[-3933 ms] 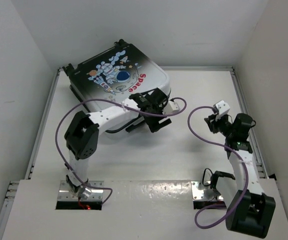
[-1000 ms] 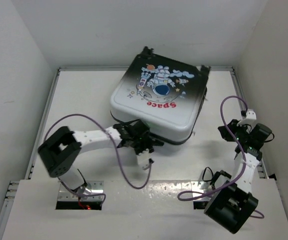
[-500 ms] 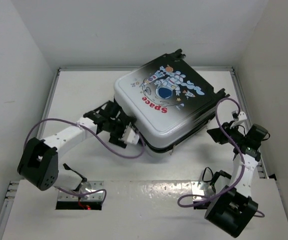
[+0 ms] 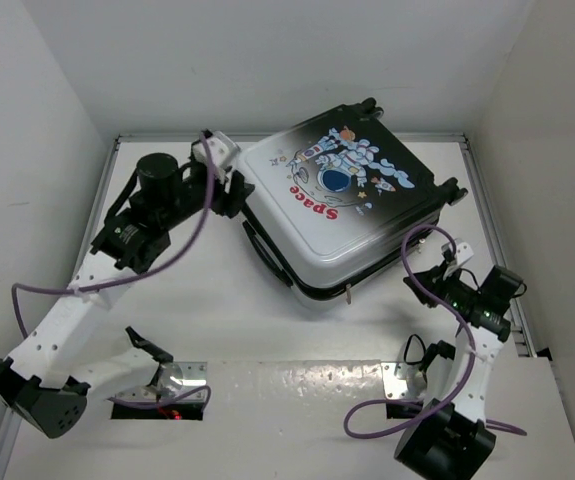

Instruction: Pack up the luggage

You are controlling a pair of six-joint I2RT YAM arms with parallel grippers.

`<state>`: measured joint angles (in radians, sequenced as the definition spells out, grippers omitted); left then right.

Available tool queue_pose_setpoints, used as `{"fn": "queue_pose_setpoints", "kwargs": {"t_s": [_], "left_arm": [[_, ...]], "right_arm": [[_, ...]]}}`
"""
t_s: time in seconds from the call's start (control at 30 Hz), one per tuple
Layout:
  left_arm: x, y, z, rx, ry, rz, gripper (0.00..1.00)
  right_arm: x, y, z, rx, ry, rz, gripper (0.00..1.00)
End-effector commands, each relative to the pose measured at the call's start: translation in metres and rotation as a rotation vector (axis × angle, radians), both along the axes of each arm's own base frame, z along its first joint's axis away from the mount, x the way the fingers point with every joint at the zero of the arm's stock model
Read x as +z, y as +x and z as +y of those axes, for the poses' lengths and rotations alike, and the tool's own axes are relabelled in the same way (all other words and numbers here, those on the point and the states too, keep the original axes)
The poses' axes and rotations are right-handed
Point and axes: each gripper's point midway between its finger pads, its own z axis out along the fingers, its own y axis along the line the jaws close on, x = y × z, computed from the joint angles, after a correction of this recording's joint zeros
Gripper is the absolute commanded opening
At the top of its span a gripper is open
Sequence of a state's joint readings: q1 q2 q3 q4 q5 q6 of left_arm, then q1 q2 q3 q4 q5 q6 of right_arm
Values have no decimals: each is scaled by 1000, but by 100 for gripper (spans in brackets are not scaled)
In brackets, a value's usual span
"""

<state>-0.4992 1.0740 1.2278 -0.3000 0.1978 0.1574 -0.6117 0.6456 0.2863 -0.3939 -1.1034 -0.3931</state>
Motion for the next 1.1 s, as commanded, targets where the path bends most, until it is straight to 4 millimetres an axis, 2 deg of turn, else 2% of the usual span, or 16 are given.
{"fn": "queue_pose_setpoints", "kwargs": {"t_s": [0.0,0.03,0.07,0.1,0.13,0.2,0.23,0.27,0.33,0.37,0.53,0.7,0.8,0.87,1.03,1.07], "left_arm": [[-90,-5,21,310,-189,576,61],[-104,-10,19,361,-267,699,54],[-114,-12,22,398,-293,749,51],[-130,-16,21,412,-305,797,51],[-134,-19,21,424,-312,807,49],[-150,-19,22,496,-338,860,49],[-167,-20,23,538,-331,907,49],[-171,-18,24,565,-340,923,49],[-187,-18,25,641,-363,985,49],[-205,-15,28,692,-349,1039,49],[-254,-13,13,751,-368,1296,49],[-251,5,-14,703,-476,1285,48],[-261,12,-21,706,-526,1302,48],[-255,15,-31,664,-551,1297,48],[-242,17,-32,643,-563,1248,48],[-248,17,-32,651,-554,1258,48]], "right_arm": [[5,7,-3,18,-57,-78,22],[9,9,-7,8,-65,-79,22],[9,11,-10,-8,-71,-70,22],[15,13,-12,-18,-80,-76,22],[13,13,-13,-27,-78,-61,22],[19,17,-22,-66,-103,-45,21],[19,15,-21,-74,-93,-23,21],[27,18,-28,-98,-117,-25,19],[26,13,-28,-123,-98,32,19],[33,15,-32,-140,-112,30,19],[35,7,-30,-147,-107,87,19],[33,9,-40,-194,-120,118,19],[36,14,-45,-214,-114,129,19],[41,15,-45,-210,-121,126,19],[40,14,-50,-206,-147,136,19],[42,16,-51,-208,-150,127,19]]}}
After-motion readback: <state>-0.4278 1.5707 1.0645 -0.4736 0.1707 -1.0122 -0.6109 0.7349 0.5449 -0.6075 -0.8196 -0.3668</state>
